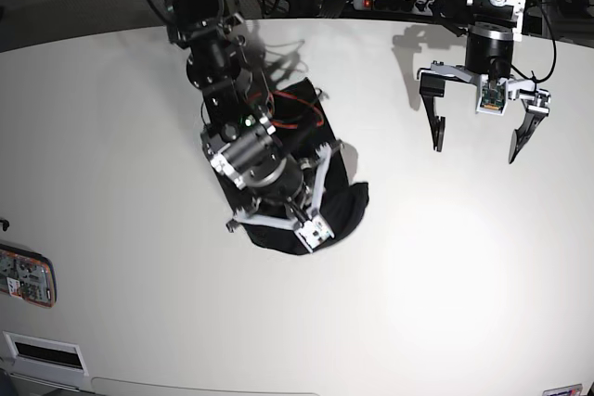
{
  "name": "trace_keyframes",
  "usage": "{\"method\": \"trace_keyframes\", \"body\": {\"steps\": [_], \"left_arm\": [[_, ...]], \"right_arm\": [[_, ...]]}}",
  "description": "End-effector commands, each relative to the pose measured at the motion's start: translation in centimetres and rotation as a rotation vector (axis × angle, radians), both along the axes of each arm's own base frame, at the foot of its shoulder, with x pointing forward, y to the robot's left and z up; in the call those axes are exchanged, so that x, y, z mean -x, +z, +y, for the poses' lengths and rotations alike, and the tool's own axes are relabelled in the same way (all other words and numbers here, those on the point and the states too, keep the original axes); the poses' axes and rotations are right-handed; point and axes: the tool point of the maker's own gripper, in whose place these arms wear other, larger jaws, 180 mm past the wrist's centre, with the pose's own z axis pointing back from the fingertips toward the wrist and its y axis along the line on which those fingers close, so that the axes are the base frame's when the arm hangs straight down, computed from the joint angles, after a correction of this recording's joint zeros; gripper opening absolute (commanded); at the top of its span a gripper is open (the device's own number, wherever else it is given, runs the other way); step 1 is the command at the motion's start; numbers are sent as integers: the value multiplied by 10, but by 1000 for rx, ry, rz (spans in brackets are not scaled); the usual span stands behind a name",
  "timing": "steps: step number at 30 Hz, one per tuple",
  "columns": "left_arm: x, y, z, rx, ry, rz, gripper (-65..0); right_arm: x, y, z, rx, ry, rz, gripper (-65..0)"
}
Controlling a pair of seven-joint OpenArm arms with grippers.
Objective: Fold the T-shirt properly
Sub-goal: 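Press the folded bundle with the right gripper and push it inward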
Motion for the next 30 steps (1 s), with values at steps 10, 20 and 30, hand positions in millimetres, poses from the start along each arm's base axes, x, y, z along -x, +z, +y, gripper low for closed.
{"method": "trace_keyframes", "body": {"steps": [10,20,30], "left_arm": [[-1,11,0,-2,-6,-40,0],[-1,10,0,-3,-5,-39,0],[-1,10,0,-5,-5,-39,0]], "right_arm": [[-9,-18,2,-100,-125,17,-650],[19,-28,24,-99,-55,55,-650],[29,-33,33,-70,4,57,-210]]}}
